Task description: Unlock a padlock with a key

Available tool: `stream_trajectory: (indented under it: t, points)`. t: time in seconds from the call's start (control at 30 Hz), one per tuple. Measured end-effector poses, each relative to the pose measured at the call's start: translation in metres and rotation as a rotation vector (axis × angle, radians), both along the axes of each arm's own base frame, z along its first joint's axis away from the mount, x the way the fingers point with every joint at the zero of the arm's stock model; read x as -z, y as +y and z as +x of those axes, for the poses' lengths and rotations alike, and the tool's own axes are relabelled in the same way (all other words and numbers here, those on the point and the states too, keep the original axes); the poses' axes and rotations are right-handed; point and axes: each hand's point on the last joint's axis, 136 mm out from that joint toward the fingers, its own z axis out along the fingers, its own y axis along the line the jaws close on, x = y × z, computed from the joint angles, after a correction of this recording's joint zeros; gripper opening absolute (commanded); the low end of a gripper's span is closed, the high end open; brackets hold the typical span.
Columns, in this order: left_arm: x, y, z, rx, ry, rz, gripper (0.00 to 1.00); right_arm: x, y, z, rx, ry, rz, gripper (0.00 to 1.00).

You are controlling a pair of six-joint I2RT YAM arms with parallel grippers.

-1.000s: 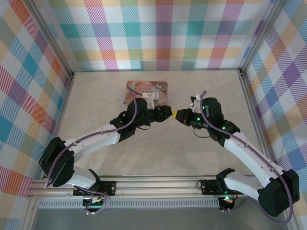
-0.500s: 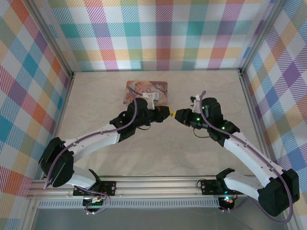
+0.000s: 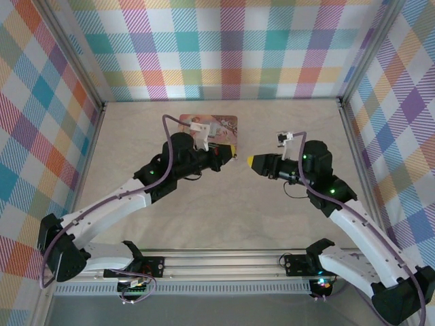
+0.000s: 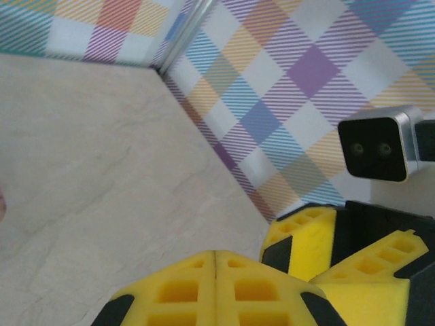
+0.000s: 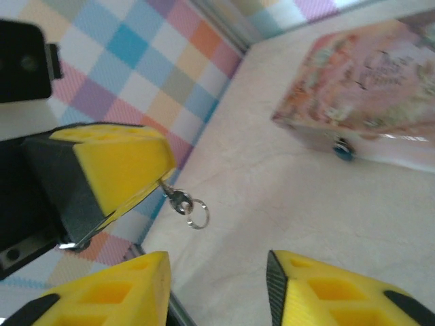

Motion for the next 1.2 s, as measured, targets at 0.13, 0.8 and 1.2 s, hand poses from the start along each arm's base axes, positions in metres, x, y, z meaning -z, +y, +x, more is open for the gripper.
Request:
stream_trajectory:
  t: [0.13,0.8,1.2]
  points:
    - [-0.021,0.000,-0.013,0.066,-0.053,-0.010,0.00,-0.027,0.010,-0.014,-0.109,-0.083,0.057,0.50]
    - [-0.032,-0.008,-0.038,0.210,-0.080,-0.031,0.00,-0.038,0.031,-0.026,-0.281,-0.099,0.129,0.46]
    - [-0.027,-0.011,-0.035,0.209,-0.067,-0.028,0.00,-0.033,0.035,-0.028,-0.294,-0.072,0.135,0.41]
